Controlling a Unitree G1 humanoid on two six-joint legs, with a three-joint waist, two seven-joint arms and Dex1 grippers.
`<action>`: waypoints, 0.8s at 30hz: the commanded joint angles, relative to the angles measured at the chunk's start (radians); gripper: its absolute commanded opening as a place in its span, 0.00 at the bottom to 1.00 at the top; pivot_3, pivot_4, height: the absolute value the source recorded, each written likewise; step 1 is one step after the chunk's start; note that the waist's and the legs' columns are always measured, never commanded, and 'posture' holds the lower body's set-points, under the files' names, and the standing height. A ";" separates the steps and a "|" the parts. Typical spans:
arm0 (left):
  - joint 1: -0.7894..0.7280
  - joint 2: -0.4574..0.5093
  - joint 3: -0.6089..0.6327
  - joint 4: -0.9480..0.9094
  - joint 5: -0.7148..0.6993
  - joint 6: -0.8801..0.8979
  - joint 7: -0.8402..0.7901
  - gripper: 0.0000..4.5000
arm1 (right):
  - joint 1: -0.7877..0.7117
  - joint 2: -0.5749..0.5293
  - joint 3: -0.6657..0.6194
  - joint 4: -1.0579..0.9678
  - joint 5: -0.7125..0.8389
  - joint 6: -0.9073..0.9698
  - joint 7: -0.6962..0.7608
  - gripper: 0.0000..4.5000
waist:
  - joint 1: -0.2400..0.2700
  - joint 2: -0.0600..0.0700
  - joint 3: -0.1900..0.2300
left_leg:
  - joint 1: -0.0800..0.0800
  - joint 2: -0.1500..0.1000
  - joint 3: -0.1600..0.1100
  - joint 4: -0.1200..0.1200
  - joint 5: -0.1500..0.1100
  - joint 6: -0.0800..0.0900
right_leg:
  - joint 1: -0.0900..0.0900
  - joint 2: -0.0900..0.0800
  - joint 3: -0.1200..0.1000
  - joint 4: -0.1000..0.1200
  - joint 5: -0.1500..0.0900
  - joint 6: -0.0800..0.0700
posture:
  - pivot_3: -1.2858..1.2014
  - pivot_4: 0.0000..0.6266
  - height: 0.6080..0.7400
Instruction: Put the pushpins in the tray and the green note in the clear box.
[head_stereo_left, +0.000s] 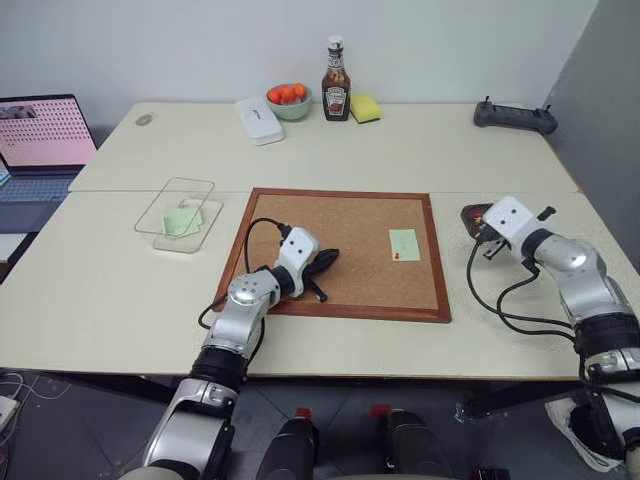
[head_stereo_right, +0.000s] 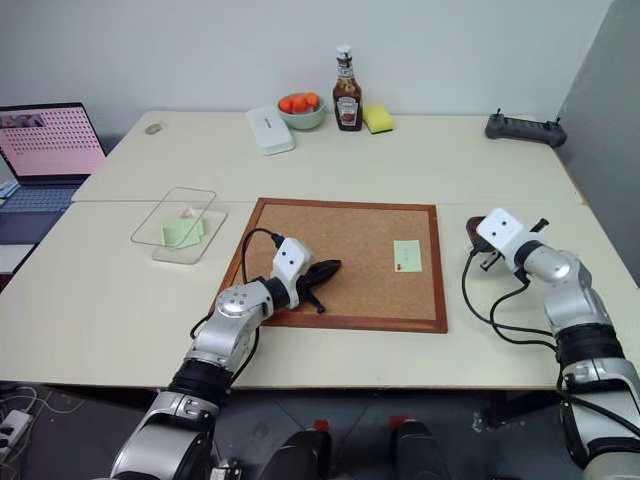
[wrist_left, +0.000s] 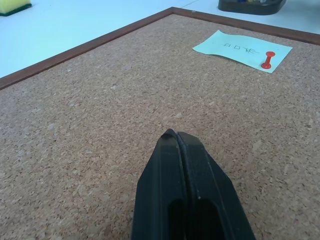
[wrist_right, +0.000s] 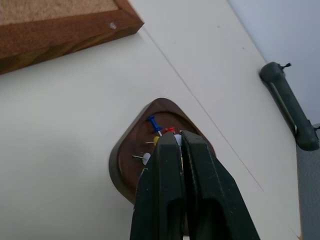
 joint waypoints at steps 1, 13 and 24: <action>0.027 -0.004 -0.032 0.017 0.022 0.012 -0.009 0.00 | -0.055 -0.003 0.005 0.077 -0.021 -0.051 -0.014 0.01 | 0.001 0.000 0.000 | 0.000 0.000 0.000 0.000 0.000 0.000 | 0.000 0.000 0.000 0.000 0.000 0.000 | 0.52 0.24 1.00; 0.040 -0.001 -0.030 0.008 0.020 0.014 0.002 0.00 | -0.126 -0.001 0.005 0.211 -0.030 -0.073 -0.029 0.46 | -0.002 0.000 0.000 | 0.000 0.000 0.000 0.000 0.000 0.000 | 0.000 0.000 0.000 0.000 0.000 0.000 | 0.52 0.24 1.00; 0.032 -0.008 -0.031 0.021 0.020 0.010 0.004 0.00 | -0.128 -0.004 -0.048 0.185 0.033 -0.015 -0.008 0.46 | -0.003 0.000 0.000 | 0.000 0.000 0.000 0.000 0.000 0.000 | 0.000 0.000 0.001 0.000 0.000 0.000 | 0.52 0.24 1.00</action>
